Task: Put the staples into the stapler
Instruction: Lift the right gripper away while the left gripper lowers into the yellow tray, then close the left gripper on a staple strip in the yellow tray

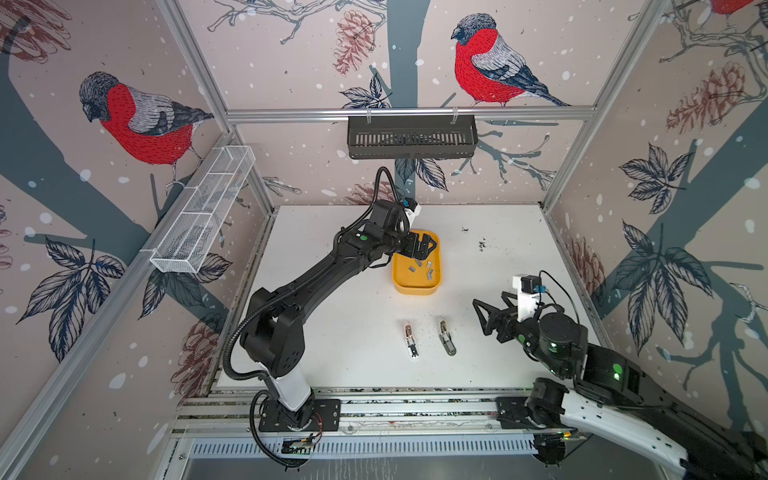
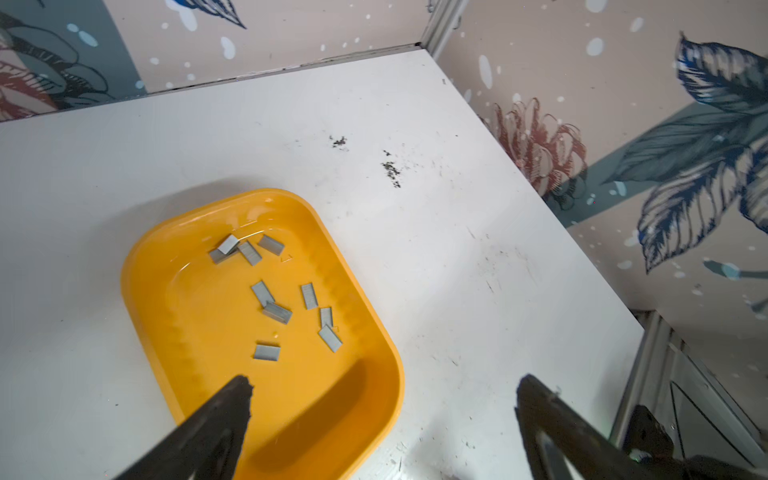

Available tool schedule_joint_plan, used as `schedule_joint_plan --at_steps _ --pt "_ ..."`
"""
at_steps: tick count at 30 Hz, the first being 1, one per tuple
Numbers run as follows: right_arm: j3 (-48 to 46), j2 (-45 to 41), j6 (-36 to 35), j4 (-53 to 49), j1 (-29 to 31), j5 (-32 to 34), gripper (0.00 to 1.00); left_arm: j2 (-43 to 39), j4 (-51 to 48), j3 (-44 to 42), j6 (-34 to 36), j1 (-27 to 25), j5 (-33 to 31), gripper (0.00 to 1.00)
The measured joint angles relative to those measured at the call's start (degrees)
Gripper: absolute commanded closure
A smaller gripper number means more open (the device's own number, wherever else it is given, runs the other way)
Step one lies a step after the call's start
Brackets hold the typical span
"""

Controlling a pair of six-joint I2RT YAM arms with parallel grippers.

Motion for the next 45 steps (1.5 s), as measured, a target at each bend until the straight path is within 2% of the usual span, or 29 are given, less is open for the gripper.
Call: schedule_joint_plan --at_steps 7,11,14,15,19,21,24,32,45 --pt "4.17 -0.87 0.02 -3.50 0.02 -0.13 0.08 8.57 -2.80 7.69 -0.57 -1.97 -11.34 0.01" --pt "4.22 -2.21 0.02 -4.28 0.04 0.11 0.08 17.73 -7.61 16.83 -1.09 -1.77 -15.50 0.01" --pt "3.13 -3.69 0.04 -4.57 0.15 0.42 0.09 23.85 -11.50 22.93 -2.43 -1.77 -16.79 0.06" --pt "2.89 -4.17 0.04 -4.94 0.15 0.48 0.09 25.40 -12.41 24.28 -2.71 -1.77 -16.96 0.07" --pt "2.56 -5.35 0.04 -4.98 0.15 0.83 0.10 29.94 -15.61 28.30 -4.57 -1.70 -17.09 0.20" --pt "2.49 -5.55 0.04 -4.96 0.15 1.16 0.10 31.67 -16.44 30.03 -5.53 -1.53 -17.25 0.42" --pt "2.36 -5.60 0.02 -5.01 0.15 1.38 0.10 33.48 -17.33 31.08 -6.40 -1.03 -17.31 0.52" --pt "2.25 -5.60 -0.04 -4.98 0.15 1.57 0.10 34.67 -18.38 30.86 -8.39 0.02 -18.25 0.62" --pt "2.25 -5.60 -0.04 -4.98 0.15 1.60 0.10 36.79 -18.99 30.86 -8.55 0.26 -15.32 0.72"
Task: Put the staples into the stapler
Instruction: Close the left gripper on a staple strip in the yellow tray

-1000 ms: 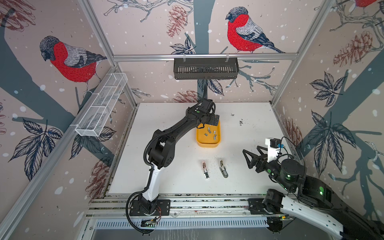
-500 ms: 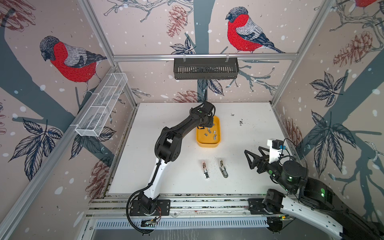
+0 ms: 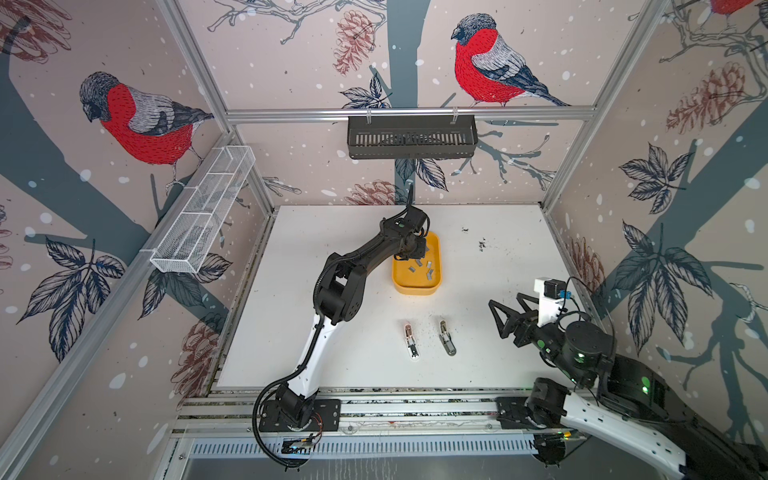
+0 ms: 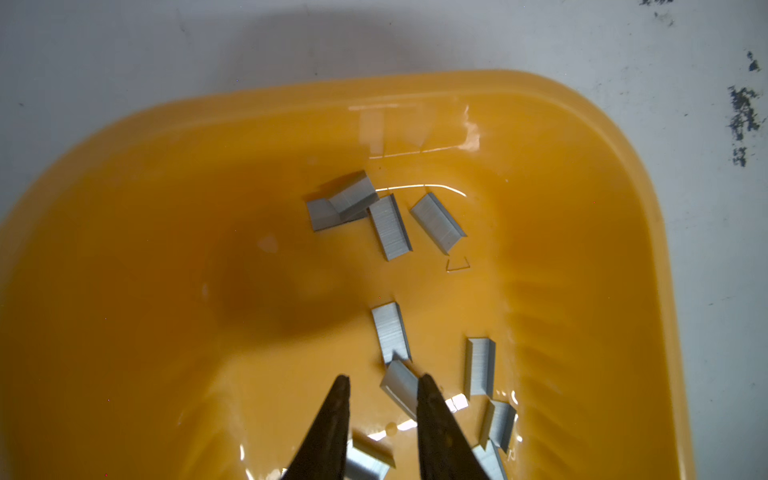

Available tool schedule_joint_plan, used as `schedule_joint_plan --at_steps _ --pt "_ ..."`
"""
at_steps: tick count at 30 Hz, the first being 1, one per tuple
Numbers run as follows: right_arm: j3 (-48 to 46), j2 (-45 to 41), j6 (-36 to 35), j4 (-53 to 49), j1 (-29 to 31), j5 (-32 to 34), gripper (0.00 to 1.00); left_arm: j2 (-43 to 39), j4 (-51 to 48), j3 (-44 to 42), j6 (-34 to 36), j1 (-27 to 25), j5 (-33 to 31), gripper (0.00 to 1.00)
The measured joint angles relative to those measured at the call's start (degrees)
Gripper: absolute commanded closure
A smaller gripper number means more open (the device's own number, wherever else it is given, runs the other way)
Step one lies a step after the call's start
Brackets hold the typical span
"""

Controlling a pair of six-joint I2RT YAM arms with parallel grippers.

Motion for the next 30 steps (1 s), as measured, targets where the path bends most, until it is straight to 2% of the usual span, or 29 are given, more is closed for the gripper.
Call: schedule_joint_plan --at_steps 8,18,30 --pt "0.00 0.00 0.00 0.00 0.00 0.20 0.11 1.60 -0.09 0.46 -0.09 0.00 0.46 0.79" --pt "0.00 -0.02 0.00 0.00 0.00 0.37 0.11 3.76 -0.20 2.91 -0.59 0.00 1.33 0.81" --pt "-0.22 -0.07 0.00 0.02 0.00 0.46 0.11 4.72 -0.26 3.72 -1.38 0.09 1.31 0.89"
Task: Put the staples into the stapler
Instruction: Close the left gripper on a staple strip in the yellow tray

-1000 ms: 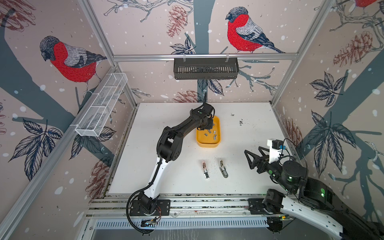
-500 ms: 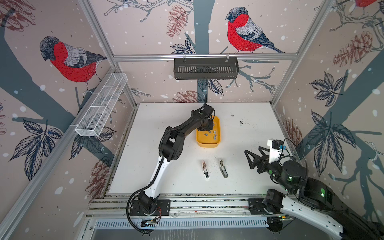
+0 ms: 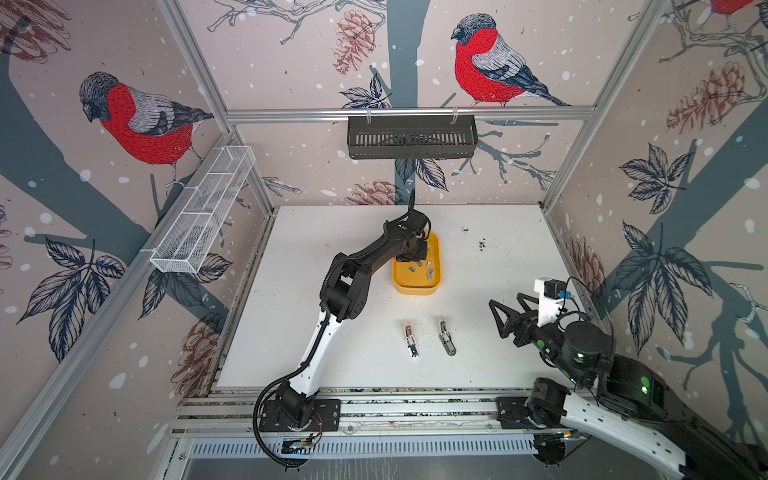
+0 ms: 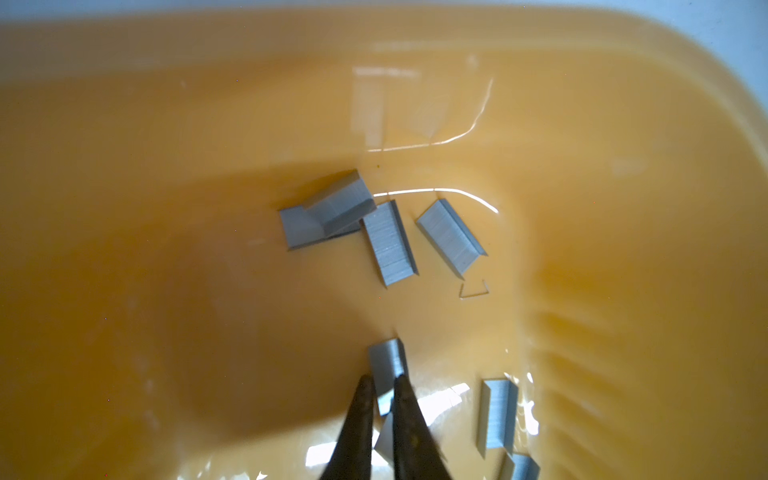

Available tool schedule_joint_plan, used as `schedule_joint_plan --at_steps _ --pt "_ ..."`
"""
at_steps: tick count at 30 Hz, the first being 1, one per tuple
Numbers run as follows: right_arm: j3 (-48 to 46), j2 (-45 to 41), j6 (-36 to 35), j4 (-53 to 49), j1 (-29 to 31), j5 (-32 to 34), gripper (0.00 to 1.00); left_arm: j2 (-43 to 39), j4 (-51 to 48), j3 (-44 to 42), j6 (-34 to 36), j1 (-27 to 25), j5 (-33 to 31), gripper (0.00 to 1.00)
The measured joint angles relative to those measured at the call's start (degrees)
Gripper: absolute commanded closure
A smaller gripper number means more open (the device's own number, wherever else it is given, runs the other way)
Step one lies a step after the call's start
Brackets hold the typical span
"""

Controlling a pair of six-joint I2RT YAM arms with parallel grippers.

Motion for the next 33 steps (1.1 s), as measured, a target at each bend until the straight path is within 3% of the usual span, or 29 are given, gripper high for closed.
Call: schedule_joint_plan --at_steps 13,25,28,33 --pt "-0.04 0.33 0.00 0.00 0.00 0.15 0.11 1.88 -1.07 2.60 0.42 0.39 -1.49 0.91" --pt "-0.09 0.79 -0.20 0.04 -0.70 0.13 0.11 2.69 -3.23 5.07 2.45 0.42 -4.48 1.00" --pt "-0.11 0.83 -0.39 0.04 -0.87 0.13 0.11 2.69 -3.63 5.07 3.06 0.44 -5.09 0.88" --pt "-0.11 0.94 -1.16 0.04 -1.16 0.11 0.11 2.21 -3.80 4.94 3.45 0.48 -6.03 0.86"
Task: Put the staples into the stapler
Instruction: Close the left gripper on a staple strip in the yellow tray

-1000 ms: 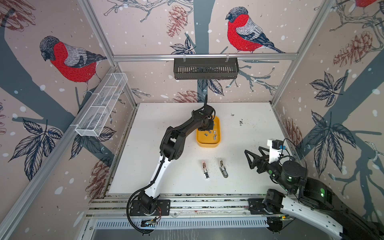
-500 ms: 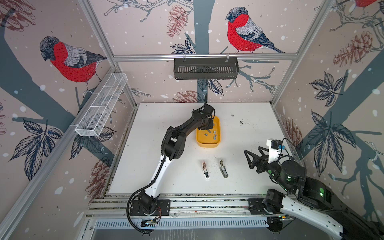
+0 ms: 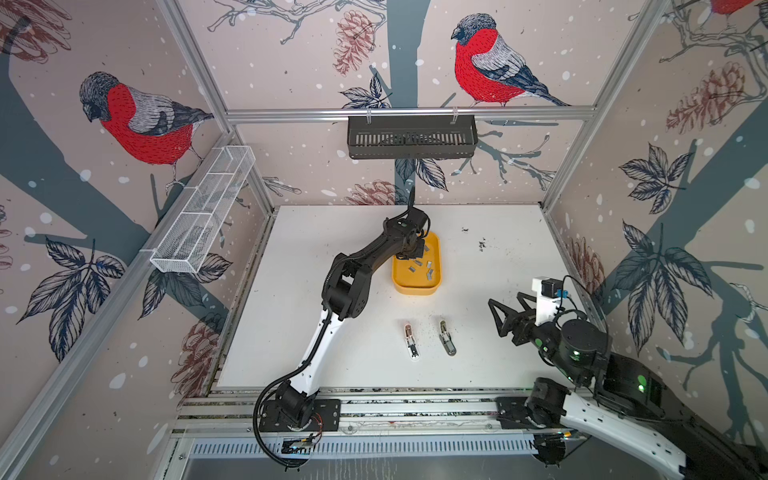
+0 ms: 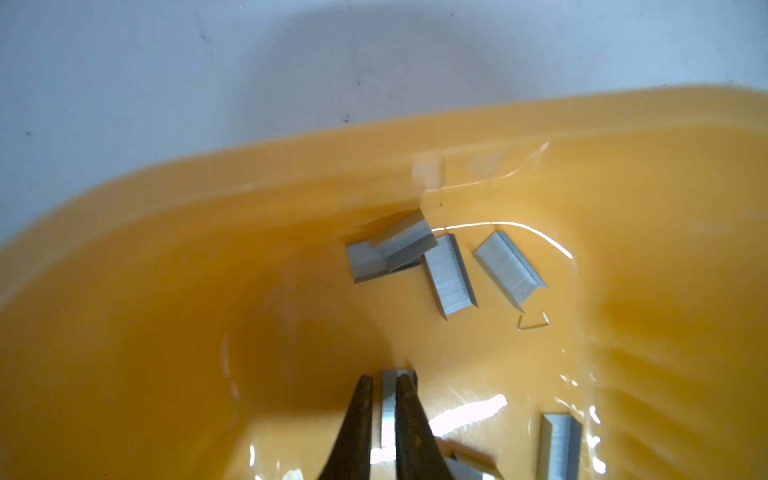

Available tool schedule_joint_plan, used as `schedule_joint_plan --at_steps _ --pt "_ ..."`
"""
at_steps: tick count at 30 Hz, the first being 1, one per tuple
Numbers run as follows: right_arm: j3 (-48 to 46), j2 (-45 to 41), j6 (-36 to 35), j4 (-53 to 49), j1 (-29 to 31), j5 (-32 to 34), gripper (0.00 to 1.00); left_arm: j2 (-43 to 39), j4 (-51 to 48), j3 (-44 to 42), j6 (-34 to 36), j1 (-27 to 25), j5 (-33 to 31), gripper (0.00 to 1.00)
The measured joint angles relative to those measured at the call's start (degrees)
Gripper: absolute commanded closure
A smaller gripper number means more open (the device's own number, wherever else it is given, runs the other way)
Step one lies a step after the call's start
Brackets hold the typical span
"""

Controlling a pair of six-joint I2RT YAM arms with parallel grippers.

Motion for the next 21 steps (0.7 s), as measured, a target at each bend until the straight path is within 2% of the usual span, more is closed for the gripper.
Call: schedule_joint_plan --at_steps 15,21 --pt "-0.02 0.00 -0.02 0.02 -0.13 0.00 0.11 -3.45 0.92 -6.73 1.81 0.00 0.24 0.86" --pt "-0.04 0.00 -0.02 0.02 -0.13 0.00 0.11 -3.48 1.31 -6.95 2.05 -0.07 0.28 0.90"
